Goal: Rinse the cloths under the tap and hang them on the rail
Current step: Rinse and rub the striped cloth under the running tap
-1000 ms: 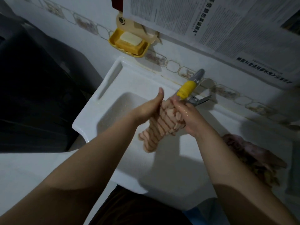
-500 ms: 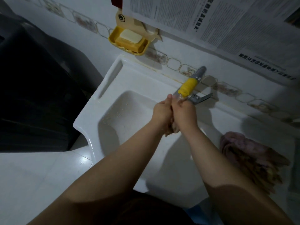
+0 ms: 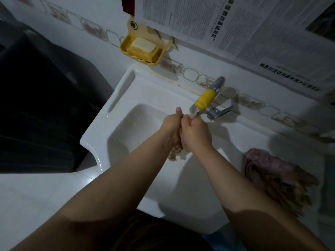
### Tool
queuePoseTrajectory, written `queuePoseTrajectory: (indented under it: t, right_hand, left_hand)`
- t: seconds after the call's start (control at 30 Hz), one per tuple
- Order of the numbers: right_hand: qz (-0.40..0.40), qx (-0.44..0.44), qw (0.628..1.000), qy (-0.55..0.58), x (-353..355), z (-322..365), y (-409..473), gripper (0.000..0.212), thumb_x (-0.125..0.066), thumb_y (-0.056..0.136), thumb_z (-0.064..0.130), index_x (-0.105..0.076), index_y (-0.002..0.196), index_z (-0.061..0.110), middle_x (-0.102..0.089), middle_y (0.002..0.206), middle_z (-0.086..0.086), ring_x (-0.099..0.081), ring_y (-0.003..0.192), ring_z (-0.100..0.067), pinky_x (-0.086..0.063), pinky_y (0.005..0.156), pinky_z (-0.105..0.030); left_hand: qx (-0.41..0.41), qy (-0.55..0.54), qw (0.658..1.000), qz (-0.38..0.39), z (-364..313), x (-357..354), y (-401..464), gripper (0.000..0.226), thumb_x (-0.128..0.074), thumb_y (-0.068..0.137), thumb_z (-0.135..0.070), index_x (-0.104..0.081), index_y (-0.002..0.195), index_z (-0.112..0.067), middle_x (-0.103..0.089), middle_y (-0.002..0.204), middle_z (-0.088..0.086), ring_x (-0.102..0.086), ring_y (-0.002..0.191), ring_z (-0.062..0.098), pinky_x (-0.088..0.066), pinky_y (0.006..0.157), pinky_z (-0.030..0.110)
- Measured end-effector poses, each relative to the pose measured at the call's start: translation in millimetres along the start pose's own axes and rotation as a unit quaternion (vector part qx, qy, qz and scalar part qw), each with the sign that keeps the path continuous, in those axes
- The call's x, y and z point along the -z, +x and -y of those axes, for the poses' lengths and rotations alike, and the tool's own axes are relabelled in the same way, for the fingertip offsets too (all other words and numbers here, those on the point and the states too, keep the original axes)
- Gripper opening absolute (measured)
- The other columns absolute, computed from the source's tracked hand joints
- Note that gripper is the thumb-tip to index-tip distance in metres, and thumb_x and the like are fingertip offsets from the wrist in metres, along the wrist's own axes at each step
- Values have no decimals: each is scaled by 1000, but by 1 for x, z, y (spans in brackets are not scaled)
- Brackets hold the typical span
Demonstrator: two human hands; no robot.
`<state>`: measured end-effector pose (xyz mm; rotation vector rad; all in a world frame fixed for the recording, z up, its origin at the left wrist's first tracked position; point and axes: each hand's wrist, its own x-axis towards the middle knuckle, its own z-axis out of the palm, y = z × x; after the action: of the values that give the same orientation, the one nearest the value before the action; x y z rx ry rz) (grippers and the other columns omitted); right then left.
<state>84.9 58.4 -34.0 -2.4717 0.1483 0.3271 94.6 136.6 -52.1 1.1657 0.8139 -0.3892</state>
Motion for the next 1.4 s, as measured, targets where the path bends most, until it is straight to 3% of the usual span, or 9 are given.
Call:
queuePoseTrajectory:
  t: [0.1, 0.2, 0.3, 0.43, 0.7, 0.83, 0.93, 1.17, 1.4]
  right_hand:
    - [52, -67, 996, -18, 6, -23, 30, 36, -39, 97, 25, -59, 115, 1, -63, 114, -20, -59, 107, -35, -42, 78, -32]
    - [99, -43, 989, 101, 14, -36, 28, 50, -44, 97, 11, -29, 145, 16, -57, 122, -11, -56, 110, -26, -42, 91, -30]
    - [150, 20, 985, 81, 23, -41, 20, 22, -46, 99, 27, -58, 116, 20, -66, 104, -7, -62, 97, -22, -49, 87, -34]
    - [279, 37, 960, 1, 37, -31, 3, 25, -54, 88, 52, -63, 77, 32, -65, 74, 13, -61, 75, -8, -47, 67, -27]
    - [178, 25, 950, 255, 36, -16, 11, 27, -49, 95, 43, -64, 100, 21, -71, 91, 3, -68, 88, -12, -53, 84, -34]
    - [158, -46, 851, 498, 41, -8, 28, 22, -51, 95, 21, -53, 74, 17, -55, 64, -2, -56, 57, -14, -49, 59, -31]
    - [98, -88, 809, 572, 43, -11, 41, 25, -51, 96, 29, -58, 77, 15, -59, 76, -6, -59, 70, -21, -52, 74, -35]
    - [64, -42, 985, 157, 2, 9, -12, 46, -50, 90, 56, -57, 67, 17, -65, 69, -1, -64, 69, -16, -52, 65, -29]
    - [-59, -74, 986, 141, -3, 3, 27, 39, -49, 93, 40, -56, 68, 11, -65, 76, -13, -64, 78, -31, -50, 67, -35]
  left_hand:
    - [-19, 40, 998, 52, 9, 5, 1, 43, -41, 100, -43, -63, 80, -12, -67, 96, 18, -64, 98, 33, -49, 97, 43]
    - [-65, 47, 993, 89, -2, 19, 1, 22, -45, 101, -23, -57, 84, -14, -56, 75, 8, -54, 74, 23, -45, 74, 32]
    - [-119, 127, 979, 109, -10, 37, 9, 15, -45, 99, -16, -55, 88, -19, -51, 67, 3, -46, 61, 16, -35, 55, 27]
    - [-178, 230, 944, 153, -23, 51, 12, 11, -44, 101, -18, -55, 104, -18, -60, 58, -6, -52, 56, 12, -41, 55, 23]
    - [-97, 236, 934, 252, -8, 40, 13, 84, -6, 86, -75, -73, 88, -25, -73, 87, -3, -67, 82, 11, -47, 84, 29]
    - [-54, 139, 954, 261, 24, 41, 17, 61, -34, 88, -65, -66, 109, -17, -70, 111, 4, -65, 102, 11, -45, 100, 28]
    - [-70, -2, 970, 232, 44, 42, 26, 47, -52, 94, -34, -59, 119, 5, -62, 119, 23, -60, 108, 29, -44, 102, 41]
    - [9, -173, 985, 26, 25, 10, 17, 34, -38, 103, -33, -52, 85, -8, -55, 64, 12, -58, 50, 20, -48, 46, 24]
    - [21, -51, 998, 40, 15, -15, 11, 47, -45, 98, -44, -63, 112, -3, -67, 93, 11, -62, 64, 13, -54, 63, 26]
